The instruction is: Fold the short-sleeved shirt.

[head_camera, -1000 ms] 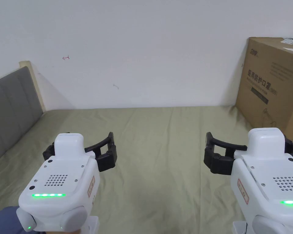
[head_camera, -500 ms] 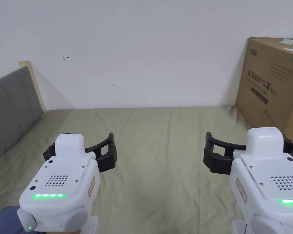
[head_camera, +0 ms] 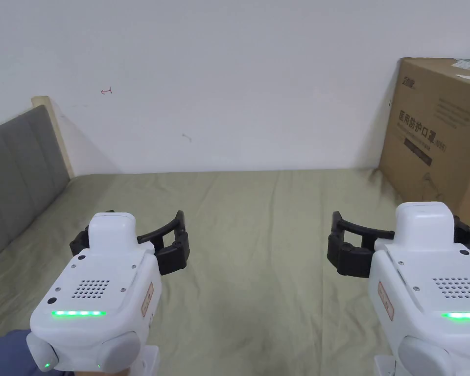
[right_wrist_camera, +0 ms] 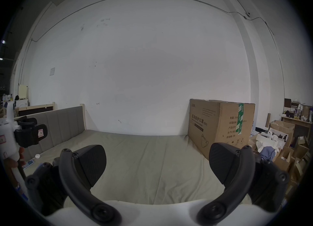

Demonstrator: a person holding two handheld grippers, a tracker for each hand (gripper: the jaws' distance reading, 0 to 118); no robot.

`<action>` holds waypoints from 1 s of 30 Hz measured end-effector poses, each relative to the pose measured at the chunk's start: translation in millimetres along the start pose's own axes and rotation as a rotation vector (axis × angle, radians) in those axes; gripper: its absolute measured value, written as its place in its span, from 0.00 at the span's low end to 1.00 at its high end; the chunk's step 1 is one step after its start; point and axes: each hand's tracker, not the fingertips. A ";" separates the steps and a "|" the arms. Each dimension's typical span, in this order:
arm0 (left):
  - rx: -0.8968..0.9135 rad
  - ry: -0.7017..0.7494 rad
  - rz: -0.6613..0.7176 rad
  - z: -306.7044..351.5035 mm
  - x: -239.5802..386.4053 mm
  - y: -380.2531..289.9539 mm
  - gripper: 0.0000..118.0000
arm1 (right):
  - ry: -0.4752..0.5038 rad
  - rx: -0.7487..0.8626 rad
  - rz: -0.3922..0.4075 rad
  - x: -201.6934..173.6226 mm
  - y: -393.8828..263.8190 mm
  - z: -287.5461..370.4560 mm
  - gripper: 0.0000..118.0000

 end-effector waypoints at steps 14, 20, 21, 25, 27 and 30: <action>-0.006 -0.017 -0.010 3.5 -0.3 0.0 0.83 | -0.170 -0.632 -0.307 8.7 18.4 -41.1 1.00; -0.004 -0.015 0.000 3.7 -1.2 0.2 0.83 | -0.196 -0.612 -0.268 1.9 14.8 -40.7 1.00; -0.004 -0.015 0.001 3.9 -1.4 0.3 0.83 | -0.198 -0.615 -0.267 2.5 14.4 -41.3 1.00; -0.006 -0.012 0.002 4.6 -2.5 -0.2 0.83 | -0.195 -0.599 -0.264 1.2 12.4 -39.8 0.96; -0.005 -0.014 0.006 5.5 -2.7 -0.4 0.83 | -0.192 -0.567 -0.251 -1.1 12.1 -36.9 0.95; -0.004 -0.015 0.008 5.7 -3.1 -0.4 0.84 | -0.188 -0.559 -0.198 -4.1 10.9 -36.6 0.96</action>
